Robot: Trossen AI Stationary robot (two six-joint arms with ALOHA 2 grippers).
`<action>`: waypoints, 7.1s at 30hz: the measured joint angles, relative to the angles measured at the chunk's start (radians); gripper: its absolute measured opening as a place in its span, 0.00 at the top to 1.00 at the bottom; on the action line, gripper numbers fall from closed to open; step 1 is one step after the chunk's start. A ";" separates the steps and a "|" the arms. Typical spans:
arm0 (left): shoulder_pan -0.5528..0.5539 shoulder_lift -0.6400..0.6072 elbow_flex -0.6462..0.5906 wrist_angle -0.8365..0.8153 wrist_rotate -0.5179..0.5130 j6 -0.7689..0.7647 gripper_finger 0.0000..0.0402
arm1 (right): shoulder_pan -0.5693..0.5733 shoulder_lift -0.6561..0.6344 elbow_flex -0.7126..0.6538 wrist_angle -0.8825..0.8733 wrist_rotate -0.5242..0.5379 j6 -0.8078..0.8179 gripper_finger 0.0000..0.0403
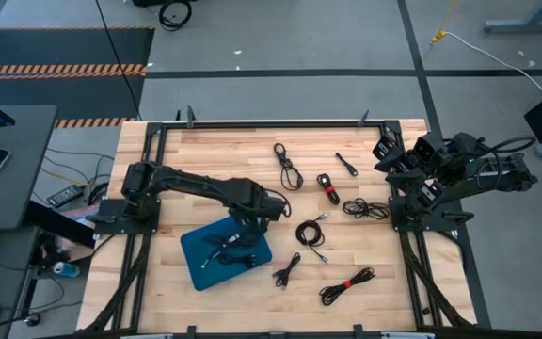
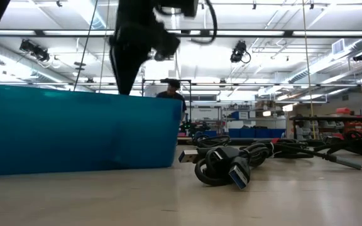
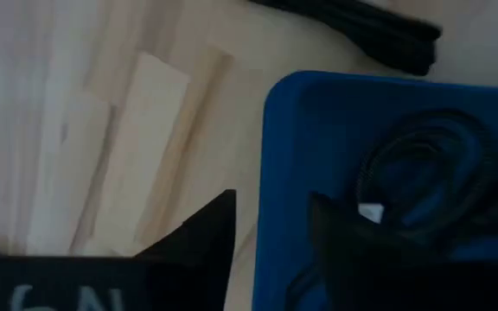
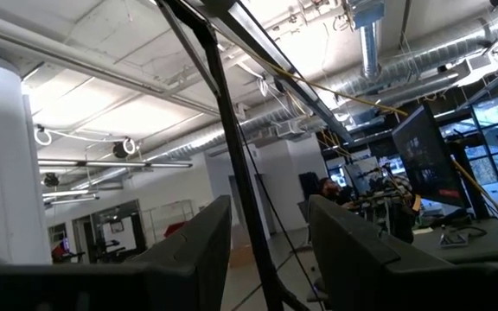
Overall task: Pick and place USB-C Cables
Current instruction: Put the black charger cable into the blue bin
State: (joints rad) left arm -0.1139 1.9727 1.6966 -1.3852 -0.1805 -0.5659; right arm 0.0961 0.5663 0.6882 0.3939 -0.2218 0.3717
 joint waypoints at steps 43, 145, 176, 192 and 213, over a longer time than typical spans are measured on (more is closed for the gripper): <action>-0.204 -0.225 0.620 -0.186 -0.691 -0.150 0.59 | 0.000 0.249 0.000 -1.544 0.099 0.457 0.65; -0.110 -0.126 0.618 0.173 -0.480 0.083 0.44 | 0.112 0.546 0.403 -0.511 -0.011 0.112 0.94; -0.069 -0.105 0.619 0.467 0.016 0.220 0.37 | 0.111 0.360 0.403 -0.715 0.023 0.022 0.94; -0.047 -0.056 0.620 0.495 0.031 0.219 0.37 | 0.112 0.397 0.403 -0.650 0.040 -0.016 0.94; -0.044 -0.029 0.619 0.569 0.055 0.233 0.95 | 0.112 0.397 0.403 -0.651 0.034 -0.011 0.94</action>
State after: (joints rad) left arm -0.1581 1.9438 2.3157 -0.8165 -0.1257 -0.3329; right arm 0.2081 0.9638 1.0912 -0.2568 -0.1880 0.3603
